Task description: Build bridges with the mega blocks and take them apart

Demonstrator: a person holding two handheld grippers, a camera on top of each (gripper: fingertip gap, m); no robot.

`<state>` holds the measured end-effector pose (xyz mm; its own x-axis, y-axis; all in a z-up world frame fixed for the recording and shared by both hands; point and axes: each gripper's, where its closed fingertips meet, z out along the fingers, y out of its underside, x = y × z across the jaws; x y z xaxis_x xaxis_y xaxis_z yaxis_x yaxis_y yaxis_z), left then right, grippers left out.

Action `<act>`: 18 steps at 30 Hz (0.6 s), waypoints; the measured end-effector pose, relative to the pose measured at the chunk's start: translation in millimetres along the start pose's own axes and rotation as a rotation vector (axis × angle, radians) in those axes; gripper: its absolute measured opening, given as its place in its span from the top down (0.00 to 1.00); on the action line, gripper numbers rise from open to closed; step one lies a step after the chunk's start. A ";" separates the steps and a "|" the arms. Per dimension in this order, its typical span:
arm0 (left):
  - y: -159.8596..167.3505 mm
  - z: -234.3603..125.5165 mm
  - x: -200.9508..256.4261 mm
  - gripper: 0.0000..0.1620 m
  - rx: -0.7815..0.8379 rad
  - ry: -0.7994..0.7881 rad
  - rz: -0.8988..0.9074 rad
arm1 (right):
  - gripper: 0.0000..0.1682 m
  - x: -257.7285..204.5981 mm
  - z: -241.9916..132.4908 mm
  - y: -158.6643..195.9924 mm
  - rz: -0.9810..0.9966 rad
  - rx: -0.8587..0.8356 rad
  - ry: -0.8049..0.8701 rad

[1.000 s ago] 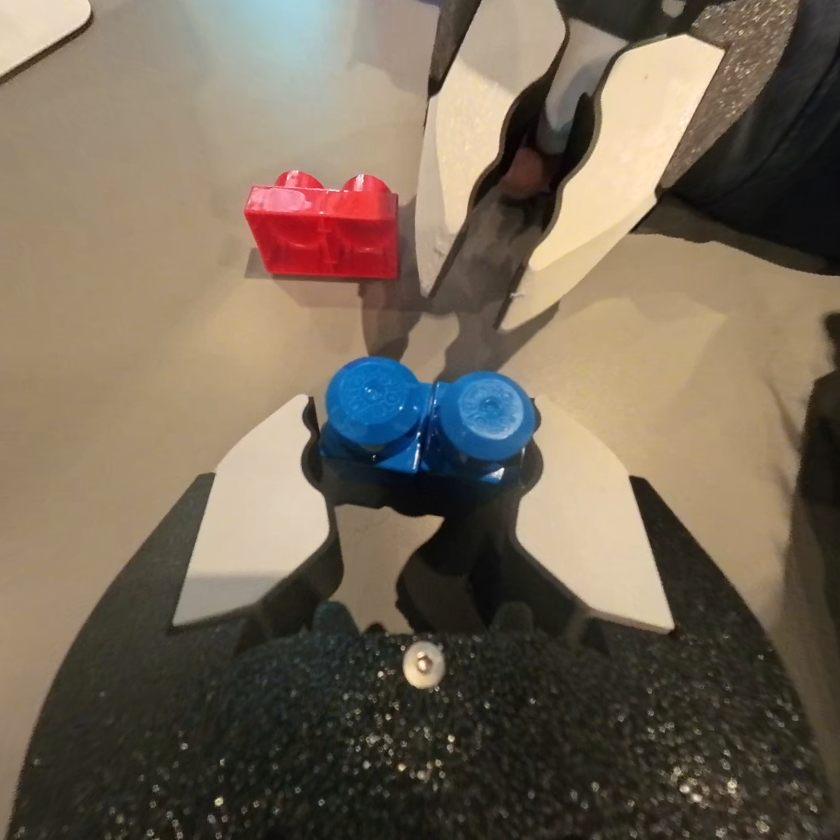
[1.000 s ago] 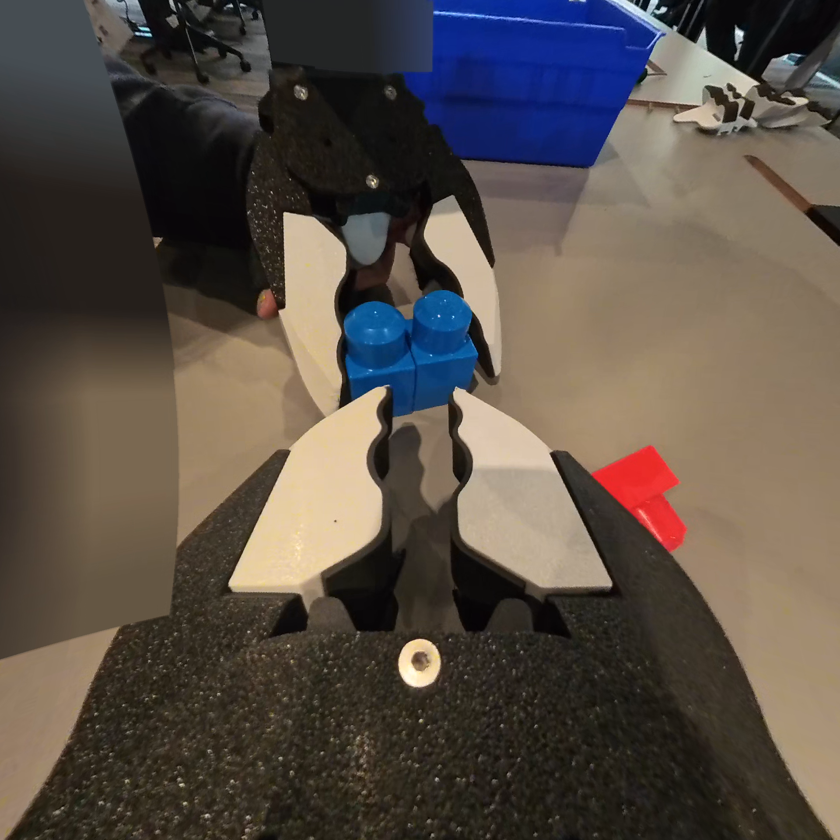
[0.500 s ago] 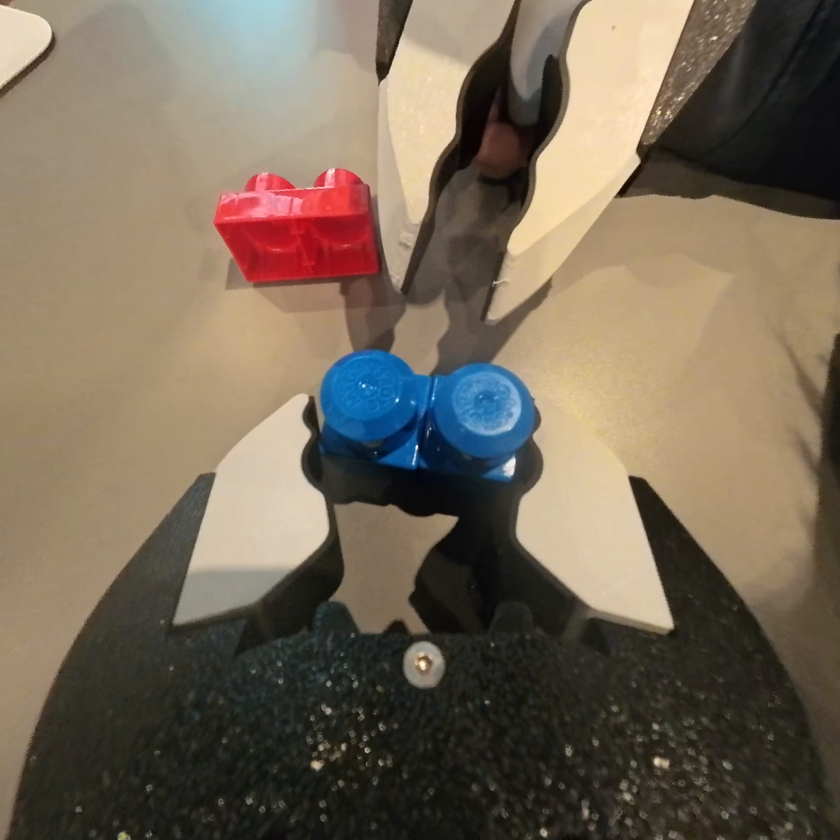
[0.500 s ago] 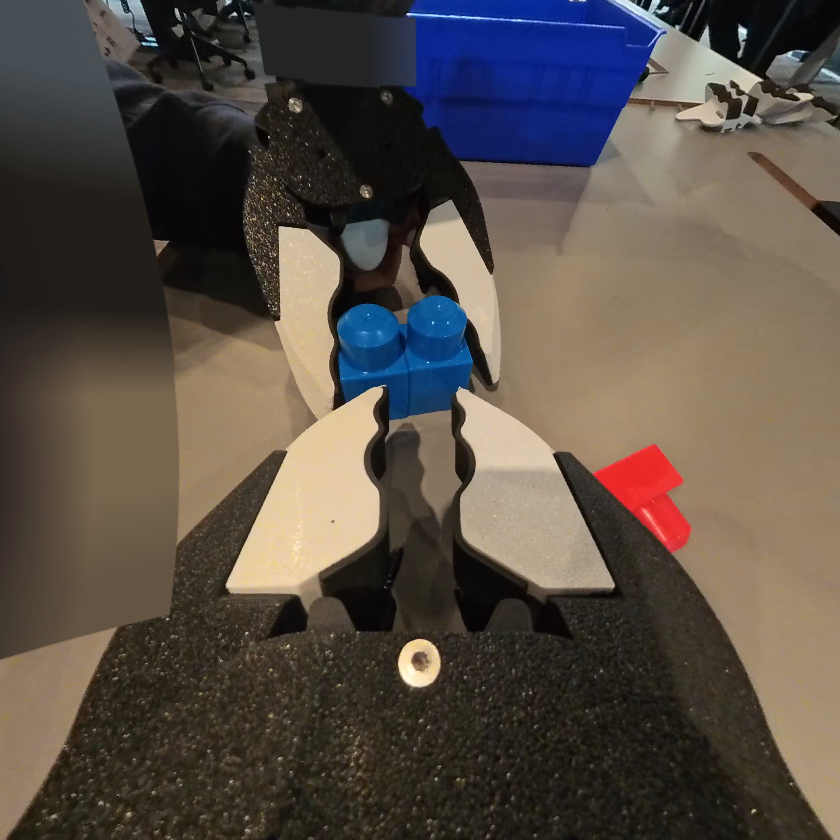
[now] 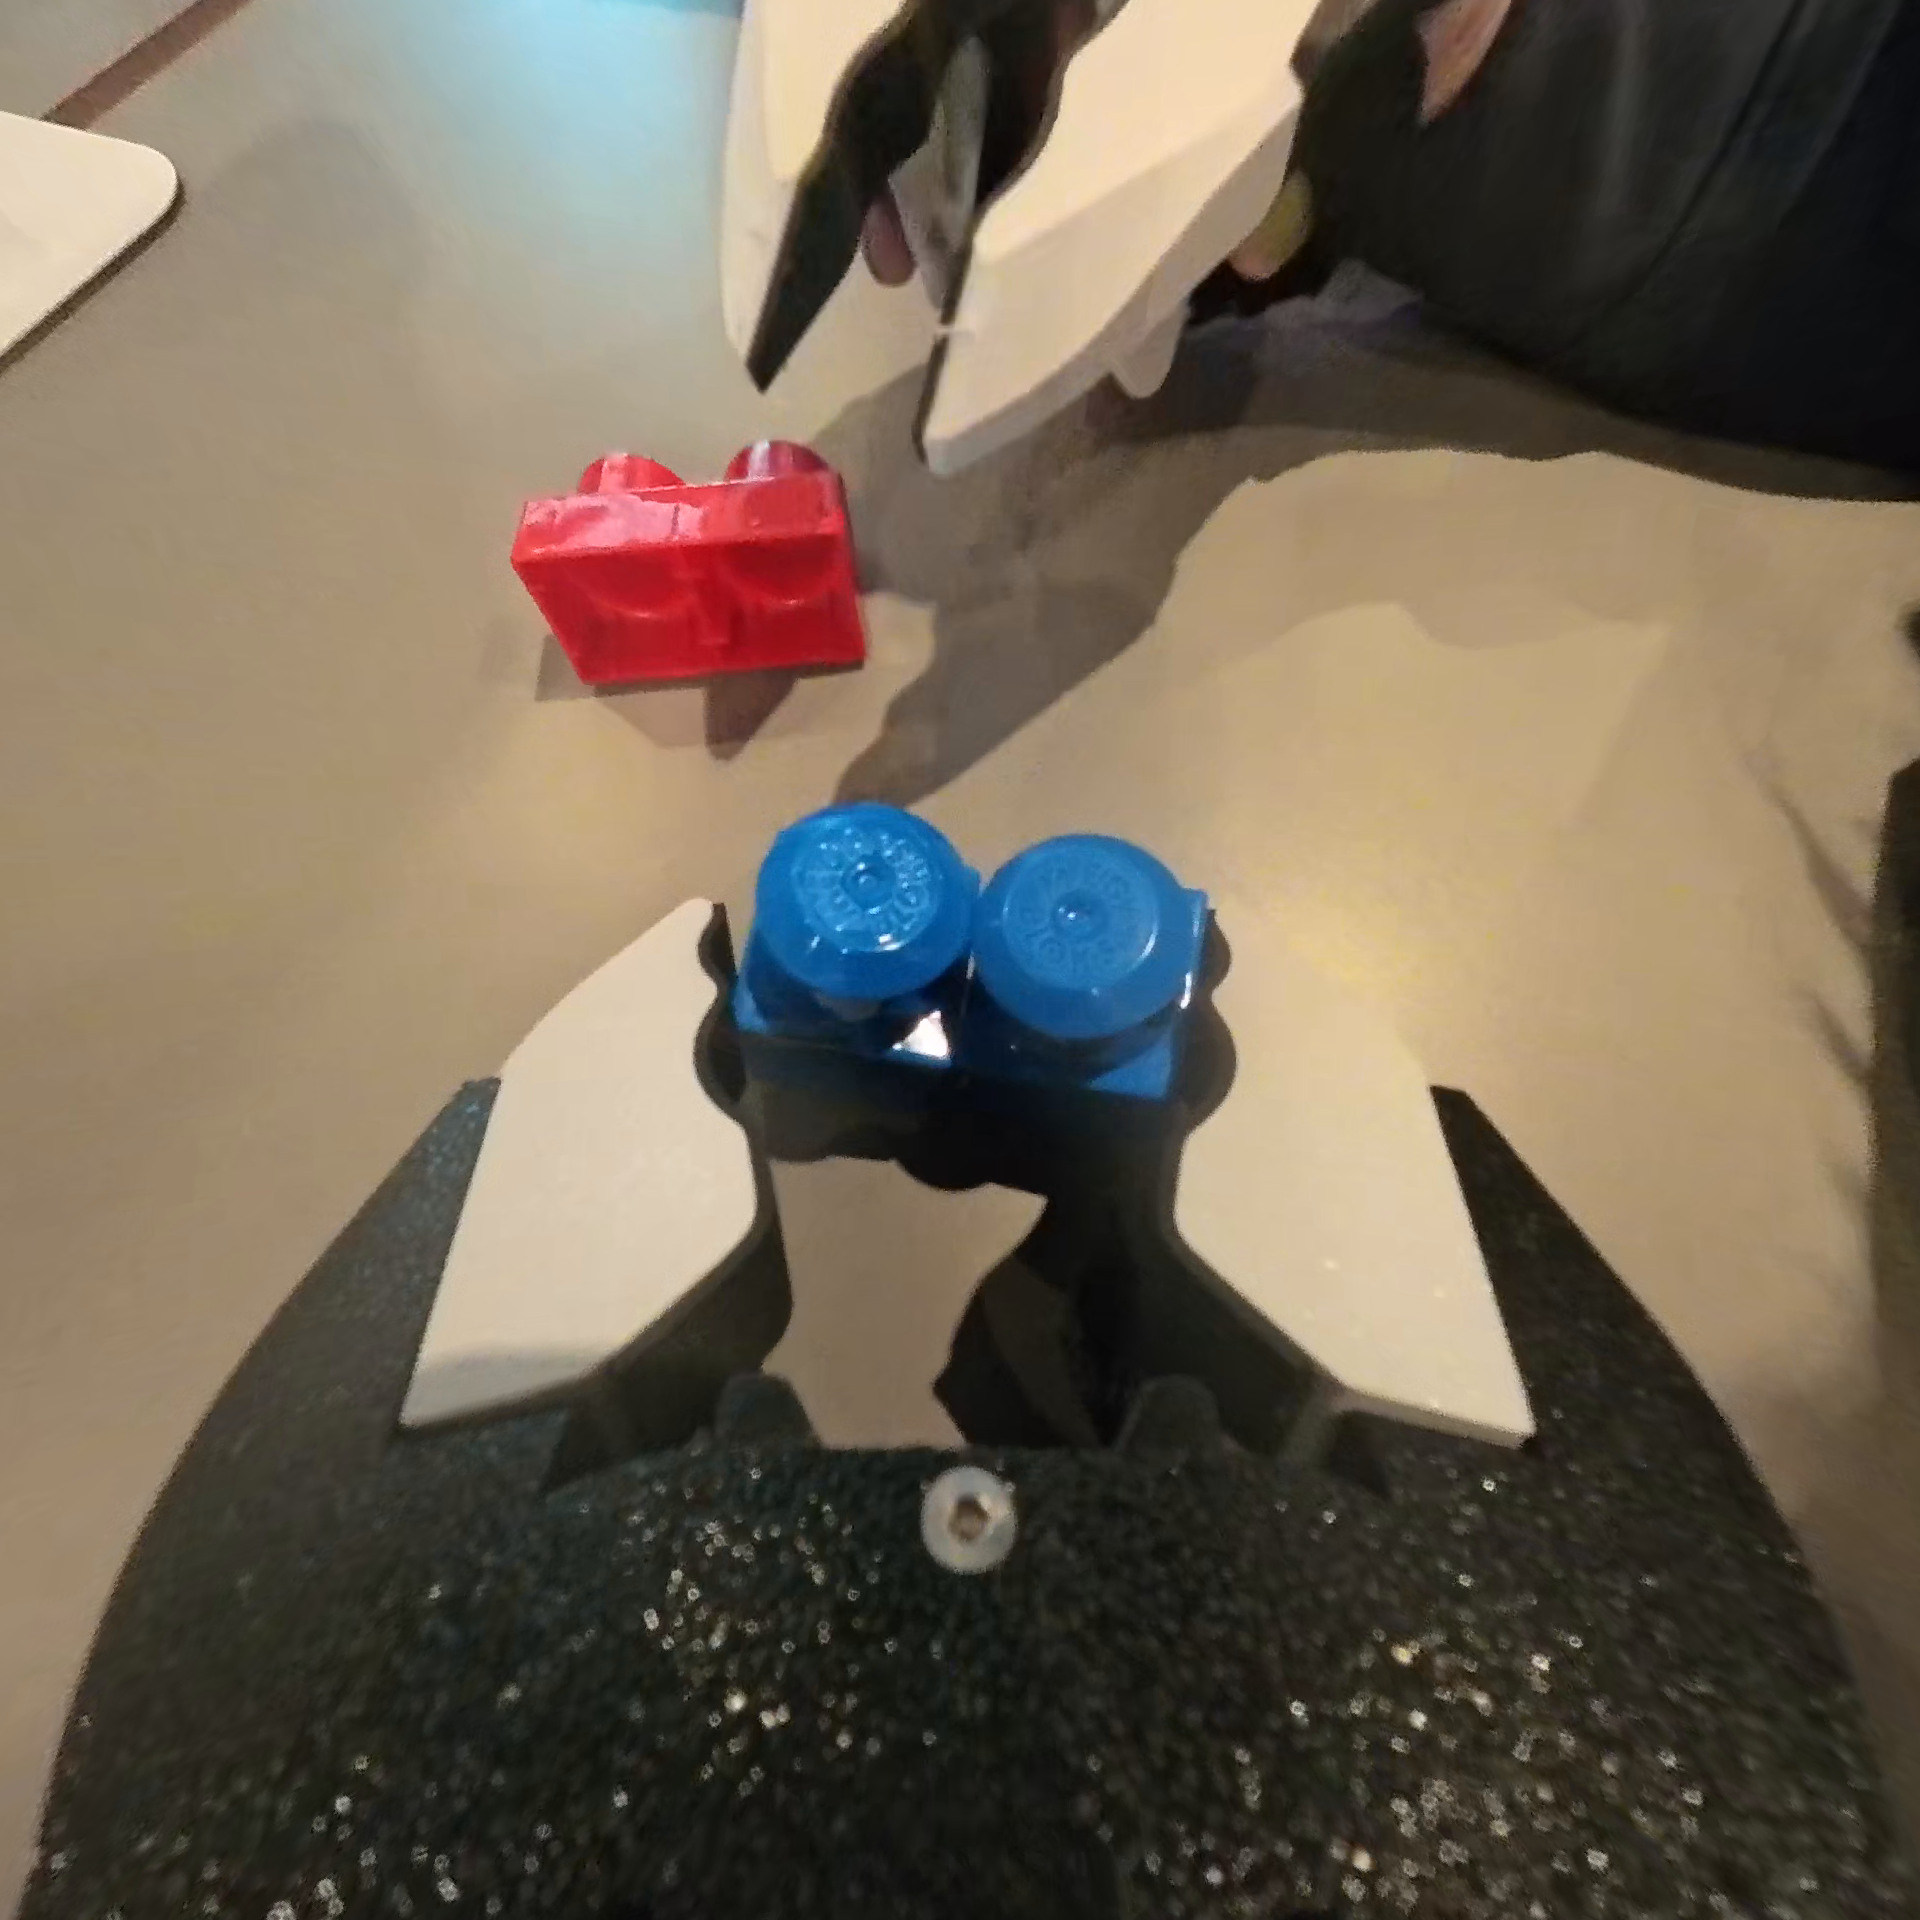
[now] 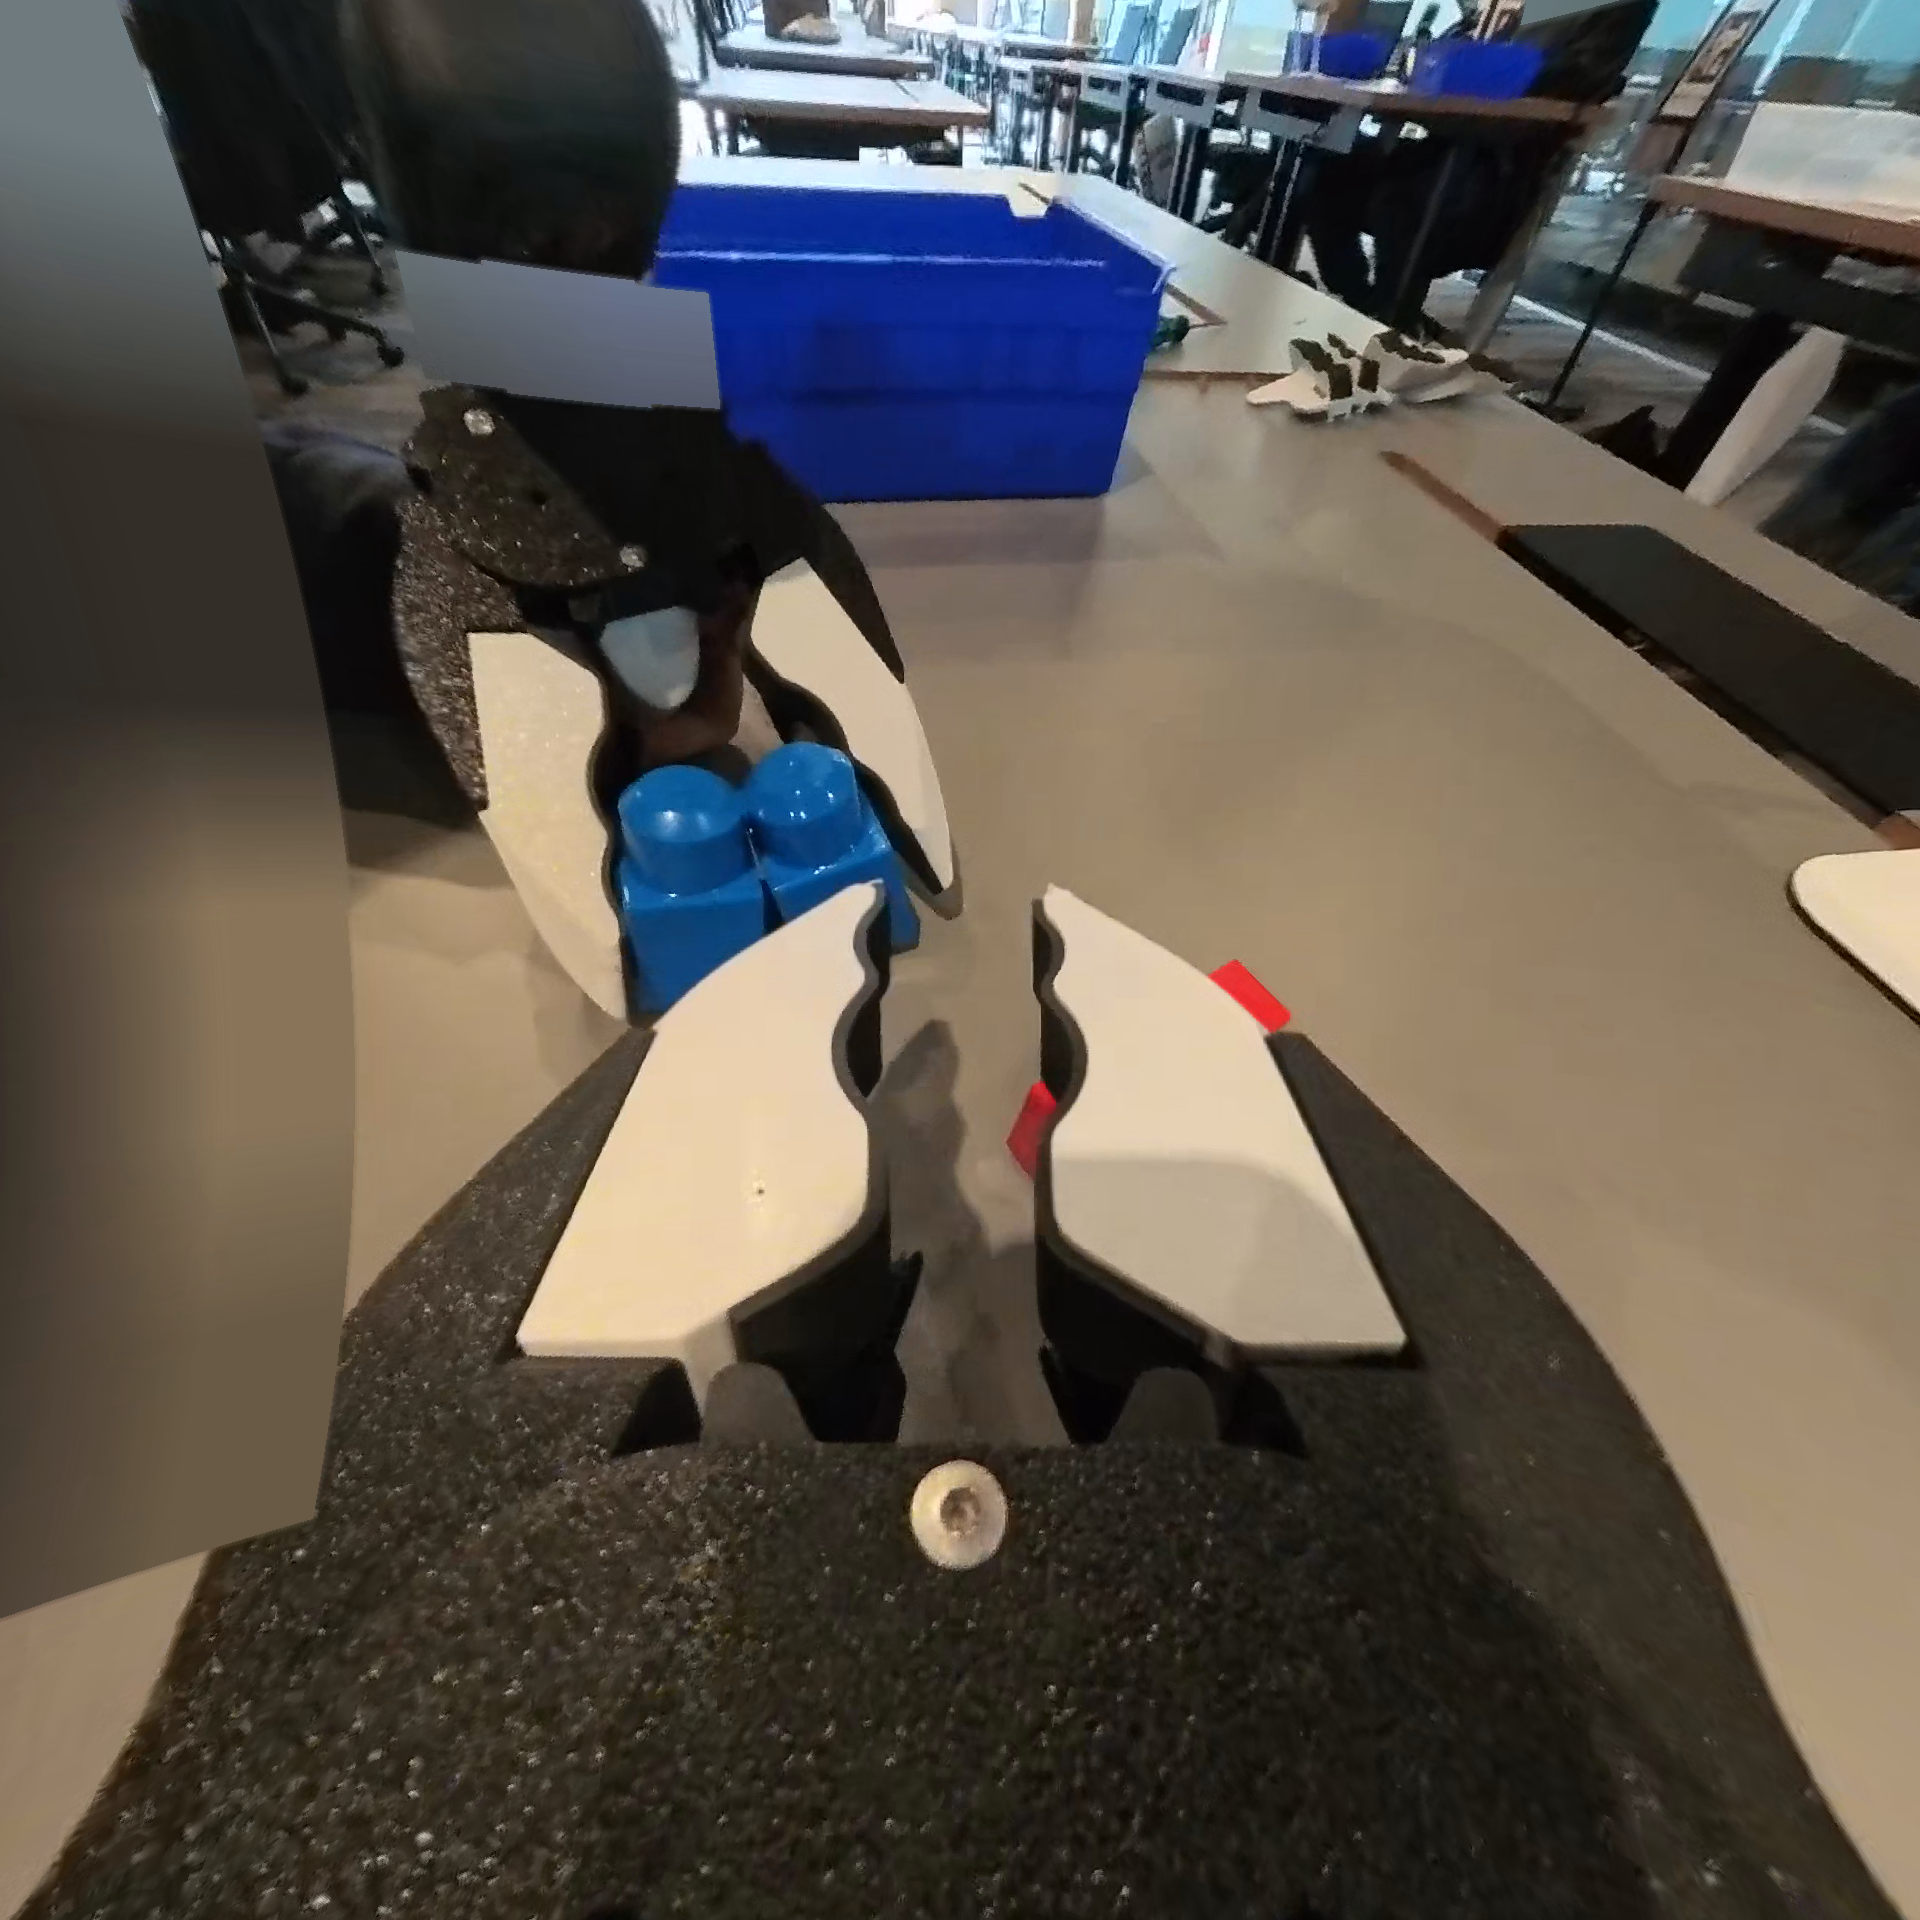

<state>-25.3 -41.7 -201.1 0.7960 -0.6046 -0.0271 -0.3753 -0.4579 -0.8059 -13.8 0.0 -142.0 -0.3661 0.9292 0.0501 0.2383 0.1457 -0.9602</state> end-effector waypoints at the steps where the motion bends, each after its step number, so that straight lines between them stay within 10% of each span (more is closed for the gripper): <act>1: 0.1 0.0 -0.6 0.49 -0.001 0.003 -0.012 | 0.85 -0.4 -0.4 -1.1 0.003 0.007 -0.002; 18: 11.5 -8.9 8.9 0.40 -0.029 0.127 0.070 | 0.85 -9.8 3.3 3.8 0.009 -0.008 -0.056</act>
<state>-26.8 -58.1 -205.3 0.7016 -0.7126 -0.0055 -0.4423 -0.4294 -0.7874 -12.3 -9.7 -147.1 -0.4137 0.9101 0.0256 0.2493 0.1403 -0.9582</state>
